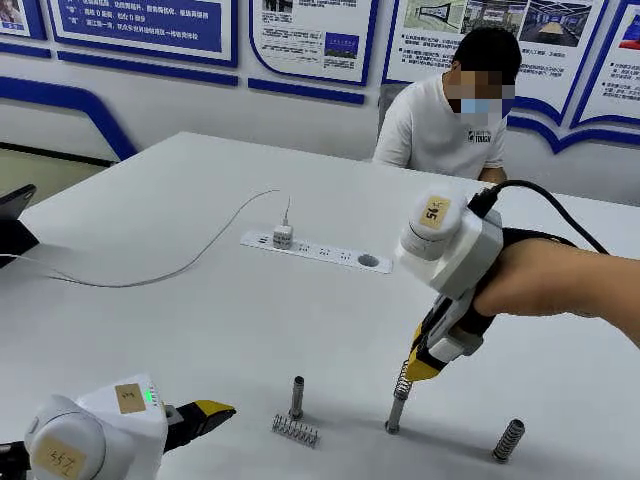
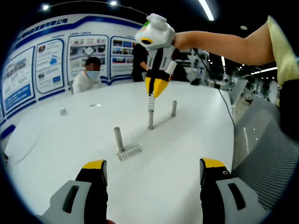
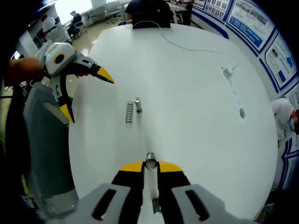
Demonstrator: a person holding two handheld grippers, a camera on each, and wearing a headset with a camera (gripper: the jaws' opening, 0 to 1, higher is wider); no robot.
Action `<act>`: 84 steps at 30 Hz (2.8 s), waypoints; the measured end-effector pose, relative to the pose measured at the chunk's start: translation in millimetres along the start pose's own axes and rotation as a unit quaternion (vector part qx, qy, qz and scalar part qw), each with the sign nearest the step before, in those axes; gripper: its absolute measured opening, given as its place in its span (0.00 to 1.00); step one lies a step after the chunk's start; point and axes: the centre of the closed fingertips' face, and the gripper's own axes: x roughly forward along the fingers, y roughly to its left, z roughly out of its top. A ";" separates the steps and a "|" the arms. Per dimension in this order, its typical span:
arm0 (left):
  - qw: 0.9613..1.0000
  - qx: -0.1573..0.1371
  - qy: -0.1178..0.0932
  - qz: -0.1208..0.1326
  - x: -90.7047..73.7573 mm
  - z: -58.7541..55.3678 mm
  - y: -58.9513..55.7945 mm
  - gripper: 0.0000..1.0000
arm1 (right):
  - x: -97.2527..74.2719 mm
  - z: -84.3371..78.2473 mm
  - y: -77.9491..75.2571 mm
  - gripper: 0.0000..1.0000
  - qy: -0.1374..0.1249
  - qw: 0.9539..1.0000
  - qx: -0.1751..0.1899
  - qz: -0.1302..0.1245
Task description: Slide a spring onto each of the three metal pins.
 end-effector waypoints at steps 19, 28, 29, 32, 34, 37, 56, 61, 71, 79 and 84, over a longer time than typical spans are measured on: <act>1.000 -0.002 0.001 0.002 -0.2 -2.1 0.6 0.83 | 22.3 -8.7 -0.1 0.12 0.019 1.000 0.008 0.008; 1.000 -0.003 0.002 0.002 -0.1 -2.4 0.3 0.83 | 33.7 -10.6 0.5 0.12 0.026 1.000 0.007 0.008; 1.000 -0.003 0.002 0.002 0.0 -2.5 0.4 0.83 | 34.1 -10.6 0.6 0.12 0.026 1.000 0.007 0.008; 1.000 -0.003 0.003 0.002 0.3 -3.2 0.7 0.83 | 36.2 -10.6 0.6 0.12 0.026 1.000 0.008 0.008; 1.000 -0.003 0.003 0.002 0.4 -3.0 0.5 0.83 | 38.7 -11.8 0.6 0.12 0.026 1.000 0.010 0.009; 1.000 -0.004 0.002 0.002 0.5 -3.1 0.4 0.83 | 41.7 -13.6 1.0 0.12 0.027 1.000 0.011 0.009; 1.000 -0.004 0.003 -0.001 1.8 -3.8 -1.3 0.83 | 48.1 -15.3 2.2 0.13 0.019 1.000 0.017 0.009; 1.000 -0.003 0.003 -0.002 2.5 -2.6 -1.6 0.83 | 45.3 -15.1 2.8 0.14 0.008 1.000 0.020 0.006; 1.000 -0.001 0.006 -0.005 4.0 -3.4 -4.4 0.83 | 32.1 -9.8 2.4 0.17 -0.015 1.000 0.015 -0.012; 1.000 0.002 0.005 -0.005 3.1 -1.8 -4.5 0.83 | 25.9 -1.2 6.2 0.18 -0.028 0.999 0.004 -0.022; 1.000 0.001 0.004 -0.004 2.5 -1.6 -4.2 0.83 | 25.6 5.6 9.5 0.18 -0.037 0.999 -0.002 -0.024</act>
